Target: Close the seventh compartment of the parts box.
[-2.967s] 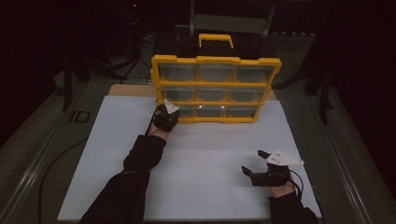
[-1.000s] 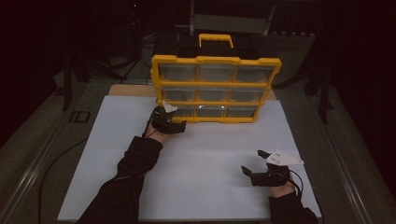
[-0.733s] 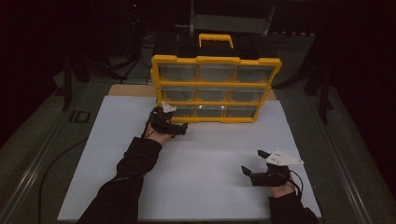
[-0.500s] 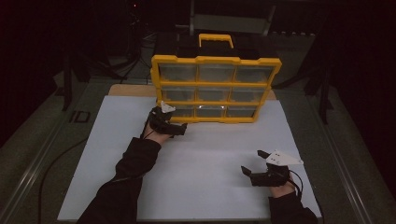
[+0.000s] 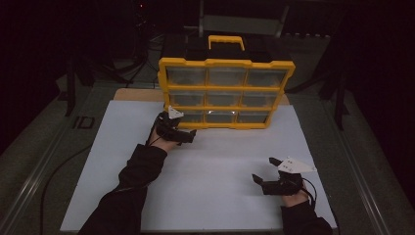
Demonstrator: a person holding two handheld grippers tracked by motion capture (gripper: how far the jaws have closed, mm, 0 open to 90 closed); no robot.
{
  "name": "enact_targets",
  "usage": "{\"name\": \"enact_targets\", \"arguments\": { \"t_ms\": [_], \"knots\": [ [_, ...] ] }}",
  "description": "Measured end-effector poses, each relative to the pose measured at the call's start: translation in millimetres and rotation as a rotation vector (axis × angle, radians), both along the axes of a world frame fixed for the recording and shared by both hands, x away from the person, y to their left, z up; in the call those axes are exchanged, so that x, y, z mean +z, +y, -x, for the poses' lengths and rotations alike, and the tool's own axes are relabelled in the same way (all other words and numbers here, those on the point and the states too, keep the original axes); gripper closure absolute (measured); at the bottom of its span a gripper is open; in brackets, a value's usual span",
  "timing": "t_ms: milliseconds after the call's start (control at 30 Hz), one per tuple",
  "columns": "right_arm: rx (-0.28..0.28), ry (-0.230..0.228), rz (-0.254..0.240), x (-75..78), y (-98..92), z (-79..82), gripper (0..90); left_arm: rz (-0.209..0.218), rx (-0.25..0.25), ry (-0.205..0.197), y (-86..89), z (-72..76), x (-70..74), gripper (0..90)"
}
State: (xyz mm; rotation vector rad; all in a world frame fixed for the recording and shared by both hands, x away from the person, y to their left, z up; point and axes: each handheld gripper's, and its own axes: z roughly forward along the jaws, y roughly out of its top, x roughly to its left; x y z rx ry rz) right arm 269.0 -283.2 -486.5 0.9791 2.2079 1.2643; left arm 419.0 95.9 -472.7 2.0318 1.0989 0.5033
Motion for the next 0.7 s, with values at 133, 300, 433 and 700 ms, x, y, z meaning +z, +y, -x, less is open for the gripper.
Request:
{"name": "enact_targets", "arguments": {
  "t_ms": [133, 300, 433, 700],
  "knots": [
    [0.002, 0.001, 0.002, 0.1, 1.0, 0.2, 10.1, 0.005, -0.005, 0.000, 2.3, 3.4, 3.6, 0.0],
    [0.006, 0.001, 0.002, 0.3, 2.4, 0.0, 10.1, 0.024, -0.014, -0.018, 6.1, 9.0, 10.0, 0.0],
    [0.009, 0.001, 0.003, 0.2, 3.5, -0.1, 10.1, 0.038, -0.027, -0.026, 10.8, 13.4, 15.3, 0.0],
    [0.010, -0.003, 0.000, 1.0, 3.8, -0.2, 10.1, 0.052, -0.038, -0.036, 20.6, 23.8, 21.7, 0.0]
  ]
}}
